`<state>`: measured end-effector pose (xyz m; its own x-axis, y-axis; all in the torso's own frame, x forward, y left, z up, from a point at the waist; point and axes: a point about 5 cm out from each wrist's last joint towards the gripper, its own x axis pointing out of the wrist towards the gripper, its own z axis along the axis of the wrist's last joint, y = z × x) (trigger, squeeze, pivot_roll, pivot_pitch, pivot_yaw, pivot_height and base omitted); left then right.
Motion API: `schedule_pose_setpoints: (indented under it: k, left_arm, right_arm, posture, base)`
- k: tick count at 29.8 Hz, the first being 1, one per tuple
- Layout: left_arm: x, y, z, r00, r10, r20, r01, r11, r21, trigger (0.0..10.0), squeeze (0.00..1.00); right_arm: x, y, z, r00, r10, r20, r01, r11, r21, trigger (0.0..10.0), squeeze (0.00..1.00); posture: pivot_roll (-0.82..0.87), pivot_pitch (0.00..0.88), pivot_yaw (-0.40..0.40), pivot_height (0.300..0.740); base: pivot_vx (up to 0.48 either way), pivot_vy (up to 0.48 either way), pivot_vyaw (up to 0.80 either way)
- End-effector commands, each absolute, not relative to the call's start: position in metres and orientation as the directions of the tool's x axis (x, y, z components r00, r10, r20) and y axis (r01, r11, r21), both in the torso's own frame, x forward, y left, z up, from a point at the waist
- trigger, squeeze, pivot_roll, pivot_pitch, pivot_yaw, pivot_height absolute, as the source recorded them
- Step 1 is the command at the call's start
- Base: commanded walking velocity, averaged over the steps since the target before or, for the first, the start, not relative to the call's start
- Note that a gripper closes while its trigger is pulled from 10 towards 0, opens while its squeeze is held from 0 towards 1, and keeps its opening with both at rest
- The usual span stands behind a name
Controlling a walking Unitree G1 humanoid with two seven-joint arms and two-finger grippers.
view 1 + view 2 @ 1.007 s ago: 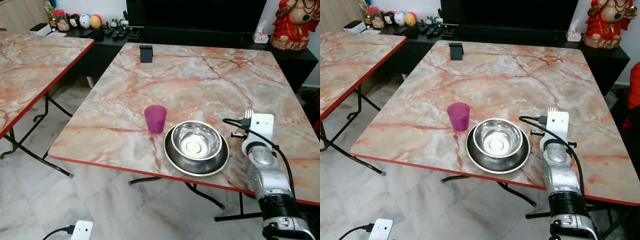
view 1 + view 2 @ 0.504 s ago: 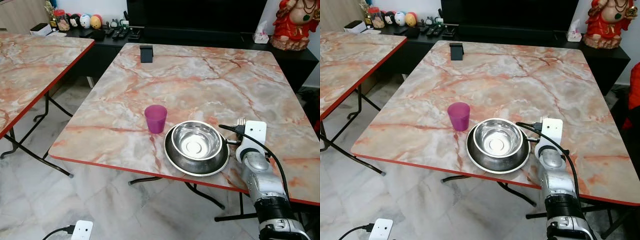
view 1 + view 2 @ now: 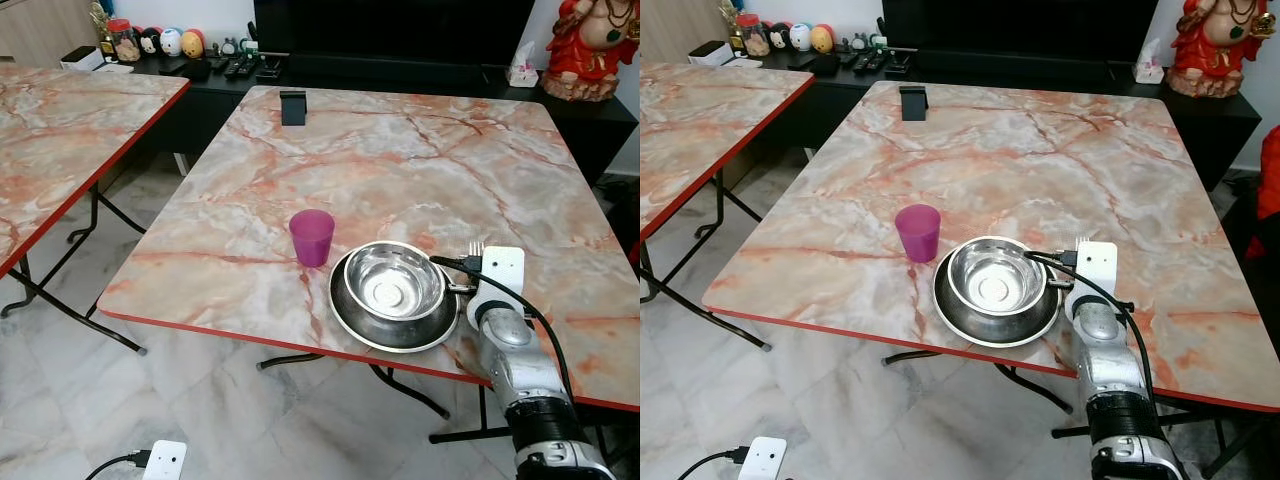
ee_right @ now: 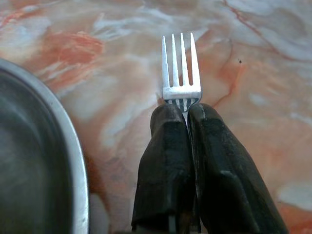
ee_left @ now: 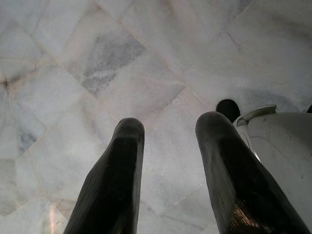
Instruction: Setting the table
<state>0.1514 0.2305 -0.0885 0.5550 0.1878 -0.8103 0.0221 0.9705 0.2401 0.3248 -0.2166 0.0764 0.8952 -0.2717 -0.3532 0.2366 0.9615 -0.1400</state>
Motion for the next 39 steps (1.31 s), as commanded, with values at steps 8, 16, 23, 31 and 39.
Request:
schedule_pose_setpoints:
  k: [8,16,23,31,39]
  left_arm:
    - [0.149,0.232,-0.090,0.540,0.193,-0.819,0.020,0.970,0.241,10.0,0.00]
    - [0.149,0.233,-0.089,0.541,0.195,-0.818,0.021,0.969,0.245,10.0,0.00]
    - [0.150,0.232,-0.089,0.543,0.191,-0.817,0.023,0.970,0.243,10.0,0.00]
    - [0.149,0.231,-0.089,0.542,0.191,-0.819,0.025,0.970,0.243,10.0,0.00]
    - [0.148,0.233,-0.089,0.539,0.193,-0.820,0.026,0.969,0.245,10.0,0.00]
  right_arm:
    - [0.321,-0.212,0.068,0.889,-0.268,-0.371,0.239,0.963,-0.124,10.0,0.00]
    - [0.327,-0.209,0.082,0.922,-0.261,-0.284,0.253,0.965,-0.065,10.0,0.00]
    - [0.326,-0.209,0.081,0.923,-0.259,-0.285,0.254,0.966,-0.055,10.0,0.00]
    - [0.324,-0.215,0.080,0.921,-0.264,-0.285,0.263,0.964,-0.043,10.0,0.00]
    - [0.326,-0.221,0.083,0.929,-0.247,-0.276,0.243,0.969,-0.050,10.0,0.00]
  posture:
    - [0.01,0.000,-0.008,0.740]
    - [0.01,0.000,-0.004,0.740]
    - [0.01,0.000,-0.003,0.740]
    - [0.01,0.000,-0.002,0.740]
    - [0.01,0.000,0.001,0.740]
  base:
    - [0.000,0.000,0.00]
    - [0.000,0.000,0.00]
    - [0.000,0.000,0.00]
    - [0.000,0.000,0.00]
    - [0.000,0.000,0.00]
